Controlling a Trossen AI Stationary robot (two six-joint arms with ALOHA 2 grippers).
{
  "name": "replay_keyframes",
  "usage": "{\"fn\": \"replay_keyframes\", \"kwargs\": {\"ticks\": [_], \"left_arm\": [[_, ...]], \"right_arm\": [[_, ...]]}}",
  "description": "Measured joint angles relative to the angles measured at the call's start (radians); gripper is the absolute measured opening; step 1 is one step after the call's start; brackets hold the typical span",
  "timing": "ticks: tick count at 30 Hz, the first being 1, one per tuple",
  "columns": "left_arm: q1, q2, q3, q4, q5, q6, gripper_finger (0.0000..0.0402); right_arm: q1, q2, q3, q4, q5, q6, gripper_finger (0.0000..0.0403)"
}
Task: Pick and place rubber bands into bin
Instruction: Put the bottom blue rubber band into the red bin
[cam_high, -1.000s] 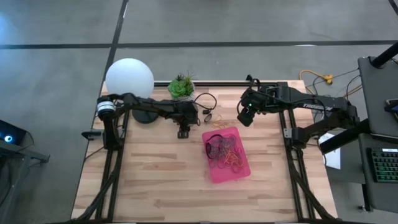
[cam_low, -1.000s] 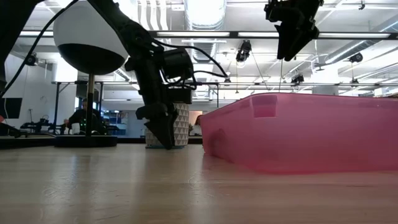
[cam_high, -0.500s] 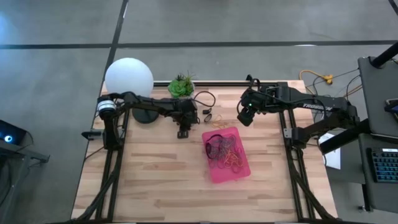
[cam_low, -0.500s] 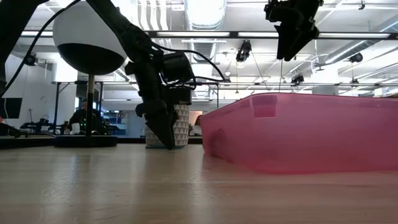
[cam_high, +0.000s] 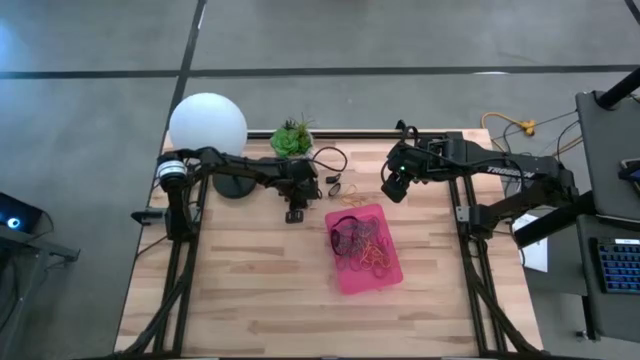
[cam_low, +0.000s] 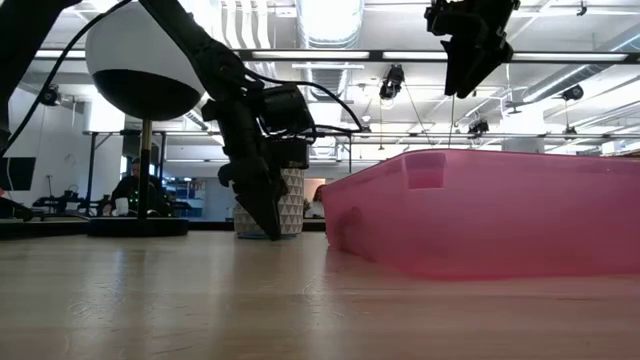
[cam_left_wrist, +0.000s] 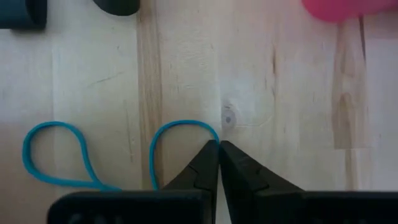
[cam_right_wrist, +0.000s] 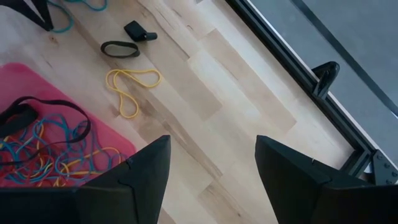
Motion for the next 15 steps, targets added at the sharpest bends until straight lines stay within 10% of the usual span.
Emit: {"fn": "replay_keyframes", "kwargs": {"ticks": [15], "left_arm": [[-0.049, -0.265, 0.202, -0.025, -0.012, -0.028, 0.0000]], "right_arm": [[0.001, 0.000, 0.000, 0.001, 0.000, -0.005, 0.0221]]}}
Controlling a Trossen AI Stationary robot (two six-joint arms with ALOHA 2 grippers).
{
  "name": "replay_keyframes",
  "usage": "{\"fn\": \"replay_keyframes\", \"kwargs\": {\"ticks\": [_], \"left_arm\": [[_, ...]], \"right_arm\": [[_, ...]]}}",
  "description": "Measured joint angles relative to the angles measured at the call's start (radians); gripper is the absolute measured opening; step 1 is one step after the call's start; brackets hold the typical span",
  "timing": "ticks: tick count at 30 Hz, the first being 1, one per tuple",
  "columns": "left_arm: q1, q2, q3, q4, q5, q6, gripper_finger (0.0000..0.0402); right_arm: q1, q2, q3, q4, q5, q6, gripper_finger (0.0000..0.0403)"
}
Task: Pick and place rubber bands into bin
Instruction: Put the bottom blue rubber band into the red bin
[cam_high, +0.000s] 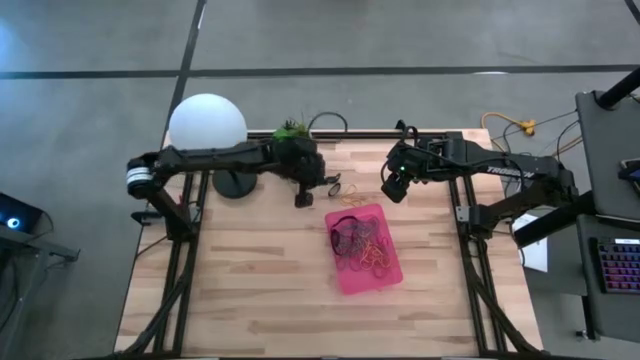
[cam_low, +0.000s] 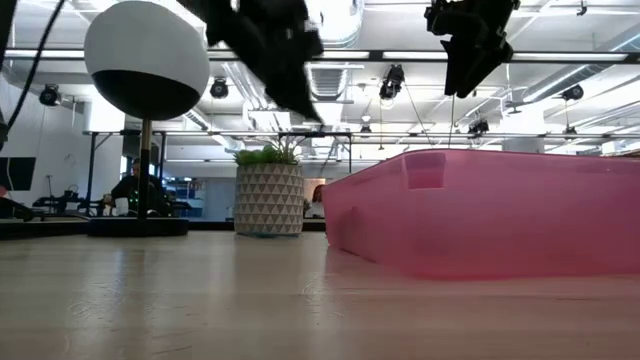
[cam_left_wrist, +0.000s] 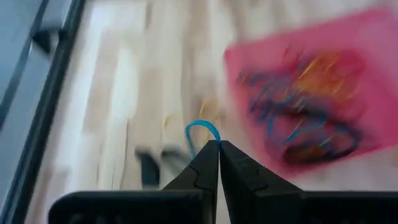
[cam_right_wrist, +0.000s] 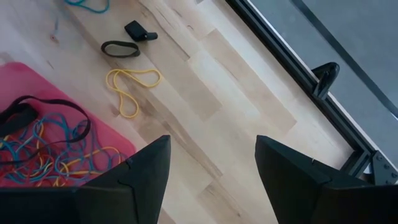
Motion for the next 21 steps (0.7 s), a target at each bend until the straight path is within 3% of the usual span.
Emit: {"fn": "replay_keyframes", "kwargs": {"ticks": [4, 10, 12, 21], "left_arm": [[-0.021, -0.002, 0.074, 0.011, 0.140, -0.031, 0.0000], [-0.049, 0.065, 0.137, 0.131, 0.518, -0.224, 0.0000], [-0.066, 0.109, 0.133, 0.151, 0.593, -0.289, 0.0000], [-0.186, 0.281, 0.138, 0.300, 0.605, -0.395, 0.0000]], "right_arm": [[0.000, 0.000, 0.000, -0.005, 0.000, -0.011, 0.0221], [0.000, -0.001, 0.000, -0.012, 0.000, -0.037, 0.0219], [0.000, -0.002, 0.000, -0.013, 0.000, -0.058, 0.0219], [0.001, -0.014, 0.000, -0.067, -0.003, -0.061, 0.0219]]}}
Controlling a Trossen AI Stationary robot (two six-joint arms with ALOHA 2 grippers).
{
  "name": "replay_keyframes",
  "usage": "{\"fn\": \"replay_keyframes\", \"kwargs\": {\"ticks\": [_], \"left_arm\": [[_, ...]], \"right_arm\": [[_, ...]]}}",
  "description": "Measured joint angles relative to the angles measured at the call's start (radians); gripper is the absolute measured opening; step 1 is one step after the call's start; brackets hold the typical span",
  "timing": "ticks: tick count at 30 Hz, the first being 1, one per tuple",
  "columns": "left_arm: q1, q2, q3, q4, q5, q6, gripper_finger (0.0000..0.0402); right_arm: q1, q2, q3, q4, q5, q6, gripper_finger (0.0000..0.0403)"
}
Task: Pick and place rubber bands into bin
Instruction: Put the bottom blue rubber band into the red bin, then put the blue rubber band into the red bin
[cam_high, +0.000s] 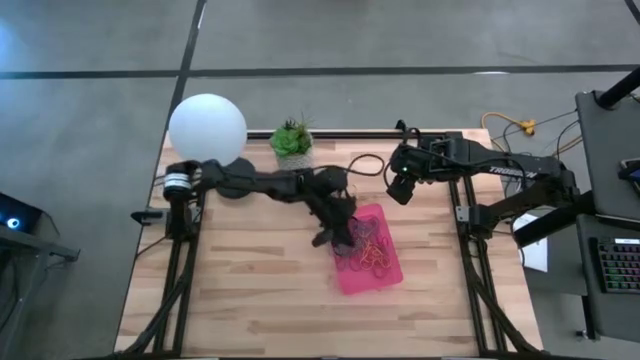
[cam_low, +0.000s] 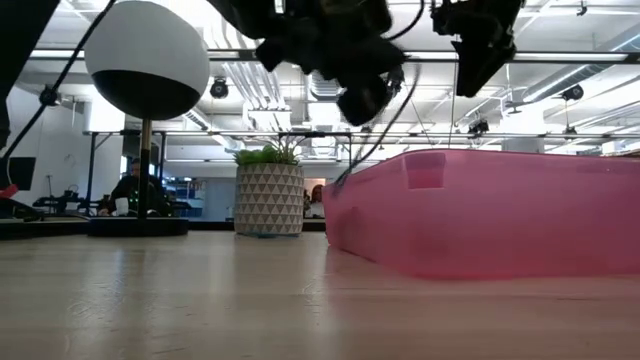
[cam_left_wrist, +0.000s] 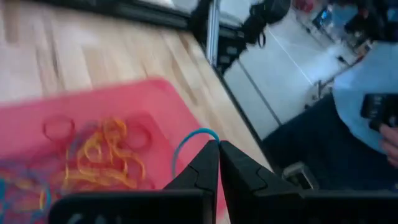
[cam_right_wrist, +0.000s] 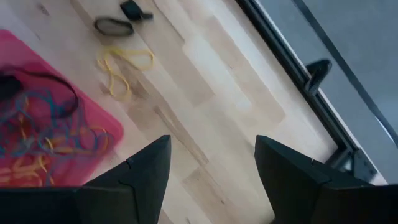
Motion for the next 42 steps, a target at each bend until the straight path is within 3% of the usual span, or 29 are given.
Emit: {"fn": "replay_keyframes", "kwargs": {"ticks": [5, 14, 22, 26, 29, 32, 34, 38, 42], "left_arm": [[-0.002, -0.019, 0.002, 0.102, -0.137, -0.027, 0.0000], [-0.004, -0.047, 0.052, 0.049, -0.294, -0.027, 0.0004], [-0.004, -0.019, 0.024, -0.084, -0.322, -0.075, 0.0097], [-0.001, -0.047, 0.035, -0.138, -0.358, -0.023, 0.0140], [-0.003, -0.100, 0.048, -0.207, -0.550, 0.079, 0.0149], [0.004, -0.145, 0.047, -0.310, -0.837, 0.142, 0.0150], [0.030, -0.156, 0.043, -0.423, -0.924, 0.143, 0.0150], [0.093, -0.156, 0.016, -0.670, -0.896, 0.132, 0.0150], [0.122, -0.131, -0.033, -0.718, -0.876, 0.122, 0.0150]], "right_arm": [[0.006, -0.001, 0.000, -0.069, -0.002, 0.004, 0.0219], [0.023, -0.007, 0.000, -0.100, -0.002, 0.014, 0.0219], [0.023, -0.025, 0.000, -0.099, 0.004, -0.015, 0.0219], [0.023, -0.035, 0.000, -0.100, 0.017, -0.034, 0.0219], [0.023, -0.045, 0.000, -0.102, 0.028, -0.038, 0.0219], [0.023, -0.064, 0.000, -0.107, 0.029, -0.039, 0.0219], [0.023, -0.080, 0.000, -0.109, 0.030, -0.039, 0.0219], [0.021, -0.110, -0.001, -0.107, 0.032, -0.039, 0.0219], [0.019, -0.126, -0.002, -0.103, 0.050, -0.042, 0.0219]]}}
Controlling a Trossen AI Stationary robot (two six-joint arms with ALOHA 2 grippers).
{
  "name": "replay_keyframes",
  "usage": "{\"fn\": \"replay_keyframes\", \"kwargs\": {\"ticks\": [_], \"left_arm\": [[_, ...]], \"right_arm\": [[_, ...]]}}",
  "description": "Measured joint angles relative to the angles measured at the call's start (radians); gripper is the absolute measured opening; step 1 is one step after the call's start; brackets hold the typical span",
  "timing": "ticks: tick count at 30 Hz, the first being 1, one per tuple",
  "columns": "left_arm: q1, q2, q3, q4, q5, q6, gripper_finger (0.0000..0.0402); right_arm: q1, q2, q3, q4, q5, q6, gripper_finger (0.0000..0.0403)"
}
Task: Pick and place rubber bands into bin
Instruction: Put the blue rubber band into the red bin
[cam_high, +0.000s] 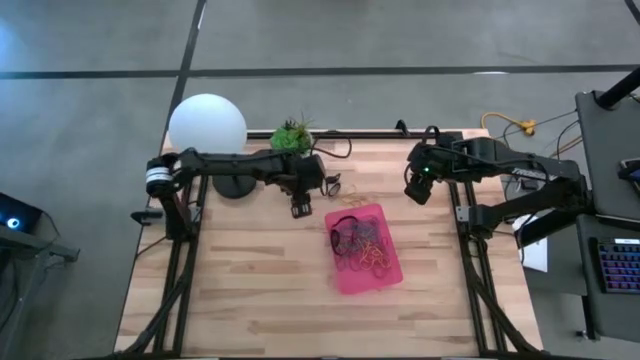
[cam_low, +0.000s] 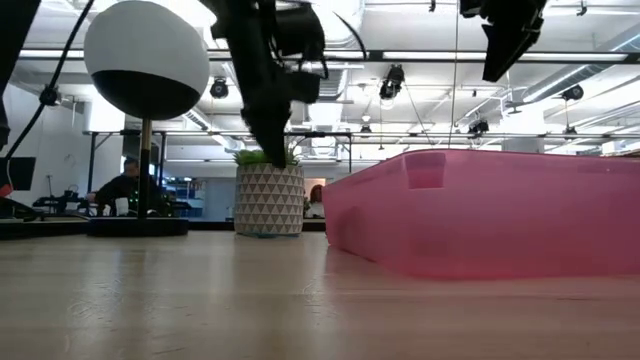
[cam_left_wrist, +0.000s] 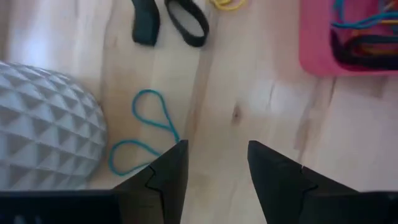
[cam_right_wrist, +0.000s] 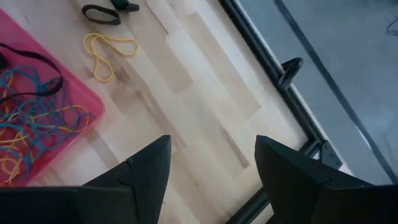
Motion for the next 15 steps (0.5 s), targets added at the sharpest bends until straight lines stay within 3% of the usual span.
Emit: {"fn": "replay_keyframes", "kwargs": {"ticks": [15], "left_arm": [[0.135, 0.171, -0.003, 0.068, 0.027, 0.130, 0.0151]], "right_arm": [[0.002, -0.011, -0.001, 0.002, 0.004, 0.068, 0.0219]]}}
